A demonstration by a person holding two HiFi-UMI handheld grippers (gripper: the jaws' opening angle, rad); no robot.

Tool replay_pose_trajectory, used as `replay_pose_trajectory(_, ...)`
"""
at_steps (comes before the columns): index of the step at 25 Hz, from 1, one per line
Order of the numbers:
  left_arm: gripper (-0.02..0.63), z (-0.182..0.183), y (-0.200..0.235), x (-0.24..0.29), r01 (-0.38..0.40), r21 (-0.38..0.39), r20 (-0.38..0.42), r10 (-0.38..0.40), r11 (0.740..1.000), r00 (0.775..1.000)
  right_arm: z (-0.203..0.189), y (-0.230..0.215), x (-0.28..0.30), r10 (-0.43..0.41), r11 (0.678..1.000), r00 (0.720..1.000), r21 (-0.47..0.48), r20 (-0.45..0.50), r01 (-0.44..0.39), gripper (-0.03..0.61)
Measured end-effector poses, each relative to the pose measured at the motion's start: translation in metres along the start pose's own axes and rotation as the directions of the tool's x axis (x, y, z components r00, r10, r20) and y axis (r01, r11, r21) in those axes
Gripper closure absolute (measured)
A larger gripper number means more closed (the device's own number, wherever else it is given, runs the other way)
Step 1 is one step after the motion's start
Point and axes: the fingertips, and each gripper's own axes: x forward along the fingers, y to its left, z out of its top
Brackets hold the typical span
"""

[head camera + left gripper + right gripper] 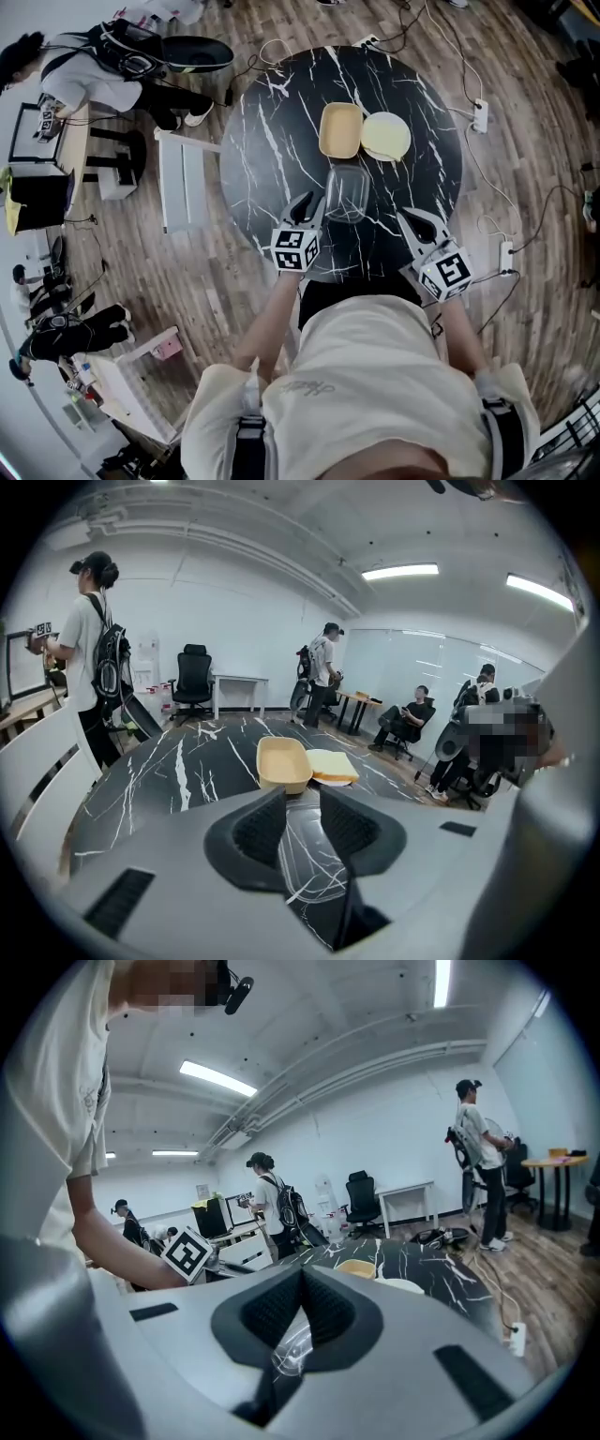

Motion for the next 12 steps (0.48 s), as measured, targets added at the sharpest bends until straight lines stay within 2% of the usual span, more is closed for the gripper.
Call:
replay_pose_trajectory(5, 0.485, -0.03, 0.017, 0.014, -0.036, -0.031, -0.054, 0.035, 0.999, 0.998, -0.011, 0.001, -0.005, 0.005, 1.0, 0.999, 0.006, -0.033, -0.005, 0.571)
replay_pose_trajectory(12, 0.485, -0.069, 0.024, 0.035, -0.031, -0.032, -0.158, 0.026, 0.999, 0.987, -0.016, -0.002, -0.009, 0.008, 1.0, 0.998, 0.014, -0.057, -0.007, 0.571)
